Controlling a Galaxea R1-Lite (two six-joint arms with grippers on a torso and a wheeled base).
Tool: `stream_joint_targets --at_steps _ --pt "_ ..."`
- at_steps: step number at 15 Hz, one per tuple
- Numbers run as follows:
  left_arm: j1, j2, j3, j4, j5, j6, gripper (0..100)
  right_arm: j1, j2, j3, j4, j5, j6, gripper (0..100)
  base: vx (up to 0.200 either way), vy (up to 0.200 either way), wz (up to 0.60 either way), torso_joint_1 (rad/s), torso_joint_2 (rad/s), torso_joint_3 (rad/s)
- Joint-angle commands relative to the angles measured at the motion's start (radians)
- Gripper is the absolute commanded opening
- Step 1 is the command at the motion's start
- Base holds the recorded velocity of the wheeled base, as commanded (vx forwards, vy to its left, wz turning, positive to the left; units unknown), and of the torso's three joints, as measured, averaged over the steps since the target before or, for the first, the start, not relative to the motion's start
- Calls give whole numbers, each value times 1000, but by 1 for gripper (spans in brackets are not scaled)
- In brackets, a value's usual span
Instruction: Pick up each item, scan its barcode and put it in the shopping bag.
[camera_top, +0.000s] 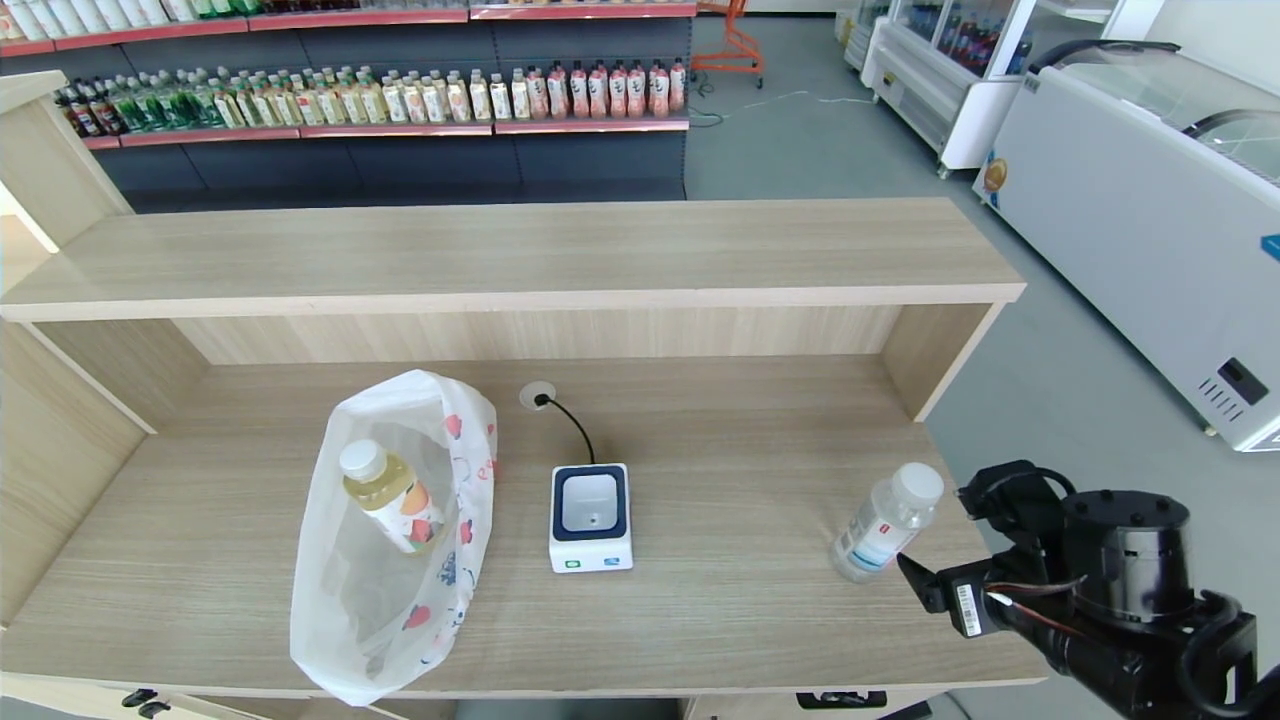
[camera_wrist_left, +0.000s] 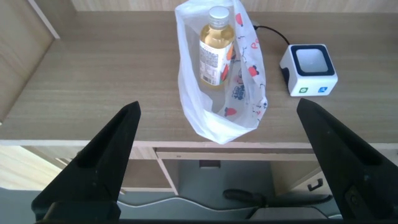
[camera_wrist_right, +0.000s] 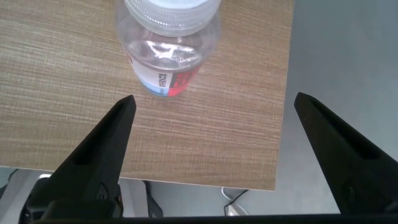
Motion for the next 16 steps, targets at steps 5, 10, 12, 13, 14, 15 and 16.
stream_joint_targets --at_steps 5,10,12,13,14,15,16 --pt "0 0 0 0 0 0 100 2 99 -3 -97 28 -6 100 0 0 0 0 0 0" --pt "0 0 0 0 0 0 100 2 195 -25 -202 47 -40 100 0 0 0 0 0 0" --pt "0 0 0 0 0 0 100 3 228 -45 -233 48 -40 100 0 0 0 0 0 0" --pt "0 0 0 0 0 0 100 5 237 -54 -236 51 -40 100 0 0 0 0 0 0" --pt "0 0 0 0 0 0 100 3 244 -60 -236 57 -40 100 0 0 0 0 0 0" --pt "0 0 0 0 0 -2 100 8 250 -65 -238 62 -40 100 0 0 0 0 0 0" --pt "0 0 0 0 0 -2 100 16 256 -71 -241 63 -37 100 0 0 0 0 0 0"
